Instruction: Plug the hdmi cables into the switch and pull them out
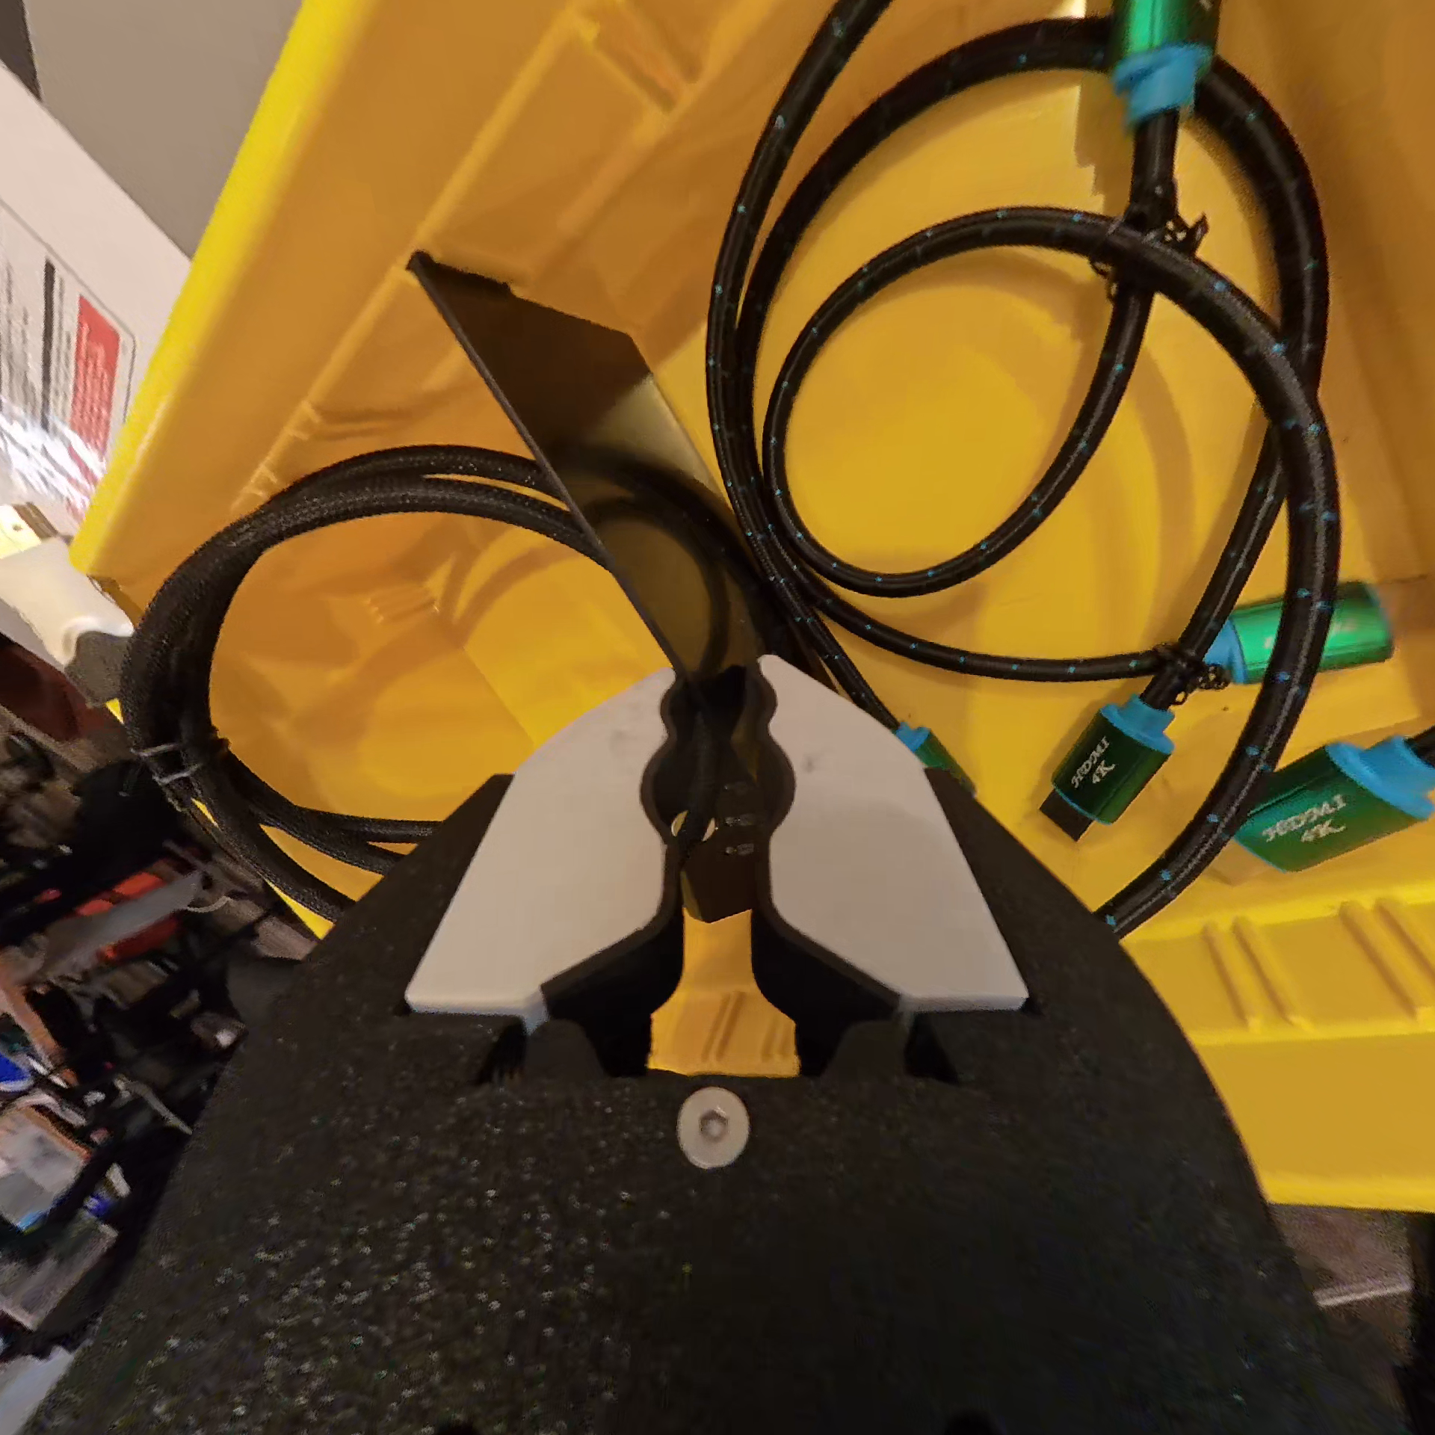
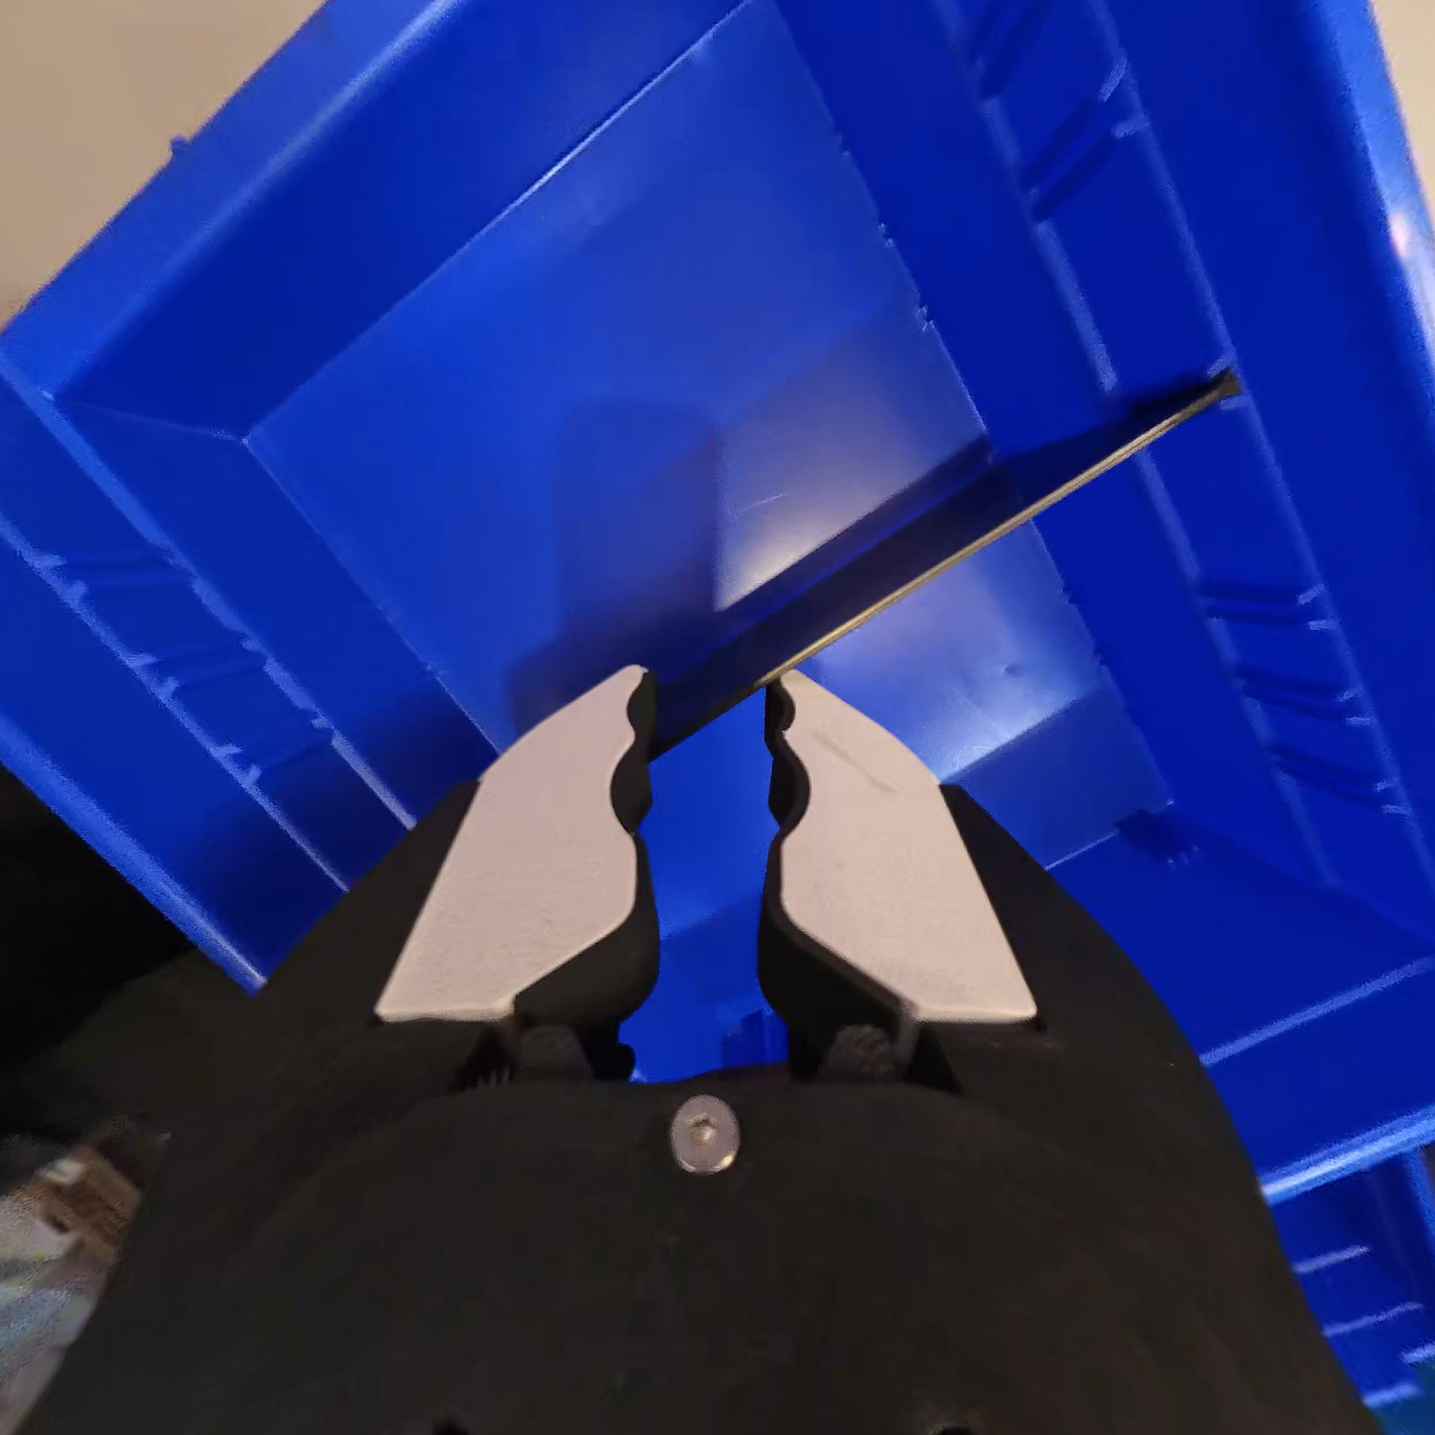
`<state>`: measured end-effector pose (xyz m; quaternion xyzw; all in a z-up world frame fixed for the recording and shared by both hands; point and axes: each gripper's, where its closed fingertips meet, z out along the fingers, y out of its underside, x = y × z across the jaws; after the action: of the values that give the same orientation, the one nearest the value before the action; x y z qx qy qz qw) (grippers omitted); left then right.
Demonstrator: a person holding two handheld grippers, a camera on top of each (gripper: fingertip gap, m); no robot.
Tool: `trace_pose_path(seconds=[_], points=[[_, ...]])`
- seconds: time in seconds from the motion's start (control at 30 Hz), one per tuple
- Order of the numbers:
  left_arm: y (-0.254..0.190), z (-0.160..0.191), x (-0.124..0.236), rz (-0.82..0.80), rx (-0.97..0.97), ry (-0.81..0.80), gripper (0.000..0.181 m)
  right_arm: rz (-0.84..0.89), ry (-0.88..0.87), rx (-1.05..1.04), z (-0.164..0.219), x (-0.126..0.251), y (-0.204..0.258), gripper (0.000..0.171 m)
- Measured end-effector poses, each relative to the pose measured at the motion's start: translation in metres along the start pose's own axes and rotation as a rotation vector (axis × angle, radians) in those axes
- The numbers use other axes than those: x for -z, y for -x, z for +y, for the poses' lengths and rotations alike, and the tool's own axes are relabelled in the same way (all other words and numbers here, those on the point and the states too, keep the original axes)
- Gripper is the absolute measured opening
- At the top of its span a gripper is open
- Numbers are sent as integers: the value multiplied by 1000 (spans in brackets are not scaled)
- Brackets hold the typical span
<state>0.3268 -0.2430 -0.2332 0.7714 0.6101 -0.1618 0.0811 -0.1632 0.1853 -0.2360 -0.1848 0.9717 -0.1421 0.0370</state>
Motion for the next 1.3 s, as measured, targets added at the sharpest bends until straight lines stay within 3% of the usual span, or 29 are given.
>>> trace_pose_path(seconds=[0.23, 0.43, 0.53, 0.7, 0.83, 0.97, 1.17, 1.3], points=[[-10, 11, 5, 22, -261, -31, 17, 59, 107, 332, 24, 9, -15, 24], [-3, 42, 7, -23, -419, 77, 23, 307, 343, 485, 63, 25, -63, 21], [20, 51, 14, -186, -390, 119, 30, 374, 360, 447, 72, 35, -71, 26], [35, 55, 57, -321, -248, 76, 43, 337, 199, 390, 62, 55, -40, 41], [-6, 39, 85, -183, -173, -47, 48, 96, 99, 409, 60, 50, 29, 53], [-61, 23, 93, -18, -191, -108, 48, -30, 156, 458, 73, 29, 74, 57], [-111, 36, 75, 122, -189, 45, 48, 33, 358, 464, 108, 2, 62, 41], [-123, 39, 64, 151, -181, 82, 46, 33, 339, 437, 113, -1, 51, 37]])
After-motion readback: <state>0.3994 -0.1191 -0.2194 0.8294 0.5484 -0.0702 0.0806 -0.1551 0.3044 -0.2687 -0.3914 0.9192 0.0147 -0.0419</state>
